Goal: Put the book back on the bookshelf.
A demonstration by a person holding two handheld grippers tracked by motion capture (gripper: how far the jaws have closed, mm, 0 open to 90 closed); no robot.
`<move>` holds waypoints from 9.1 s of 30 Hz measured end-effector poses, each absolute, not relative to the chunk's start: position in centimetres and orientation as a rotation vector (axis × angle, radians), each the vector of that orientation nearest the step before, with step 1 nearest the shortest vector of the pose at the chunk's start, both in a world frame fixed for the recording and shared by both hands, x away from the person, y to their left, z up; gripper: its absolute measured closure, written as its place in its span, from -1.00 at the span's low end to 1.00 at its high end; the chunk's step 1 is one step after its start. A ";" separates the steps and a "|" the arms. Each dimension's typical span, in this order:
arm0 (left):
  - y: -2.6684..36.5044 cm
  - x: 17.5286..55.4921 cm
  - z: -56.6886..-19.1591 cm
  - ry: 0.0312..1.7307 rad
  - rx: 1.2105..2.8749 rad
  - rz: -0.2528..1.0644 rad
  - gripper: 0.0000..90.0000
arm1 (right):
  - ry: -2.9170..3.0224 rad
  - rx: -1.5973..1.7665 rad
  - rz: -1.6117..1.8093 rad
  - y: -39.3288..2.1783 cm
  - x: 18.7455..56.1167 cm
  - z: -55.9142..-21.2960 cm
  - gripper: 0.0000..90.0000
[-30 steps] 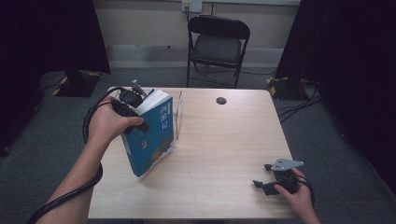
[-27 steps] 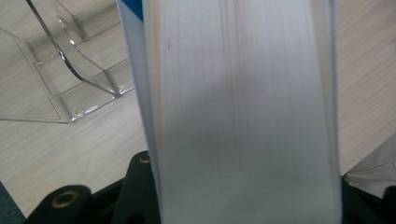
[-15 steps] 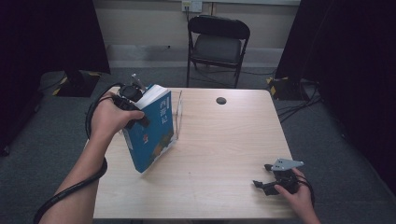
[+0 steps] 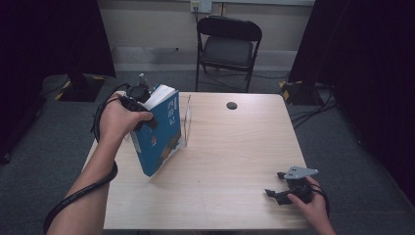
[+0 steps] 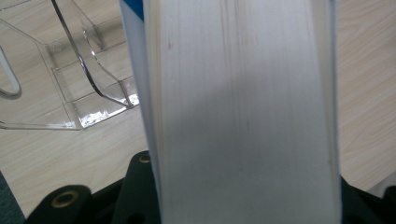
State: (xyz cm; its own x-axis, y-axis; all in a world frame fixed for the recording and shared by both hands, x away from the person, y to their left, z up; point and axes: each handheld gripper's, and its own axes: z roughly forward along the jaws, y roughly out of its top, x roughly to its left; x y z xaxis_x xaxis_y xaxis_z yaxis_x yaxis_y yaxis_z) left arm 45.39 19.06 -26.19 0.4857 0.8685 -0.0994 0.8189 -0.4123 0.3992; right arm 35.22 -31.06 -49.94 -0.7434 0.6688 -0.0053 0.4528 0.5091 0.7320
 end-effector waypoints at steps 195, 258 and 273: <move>14.5 52.0 -29.6 1.588 2.093 0.381 -0.25 | 2.473 0.934 1.079 -31.1 35.3 -50.0 -0.69; 18.7 44.7 -32.4 1.339 2.101 0.197 -0.51 | 2.472 0.929 1.080 -31.1 35.3 -50.0 -0.69; 20.4 43.4 -34.5 1.338 2.071 0.159 -0.51 | 2.477 0.926 1.081 -31.1 35.3 -50.0 -0.70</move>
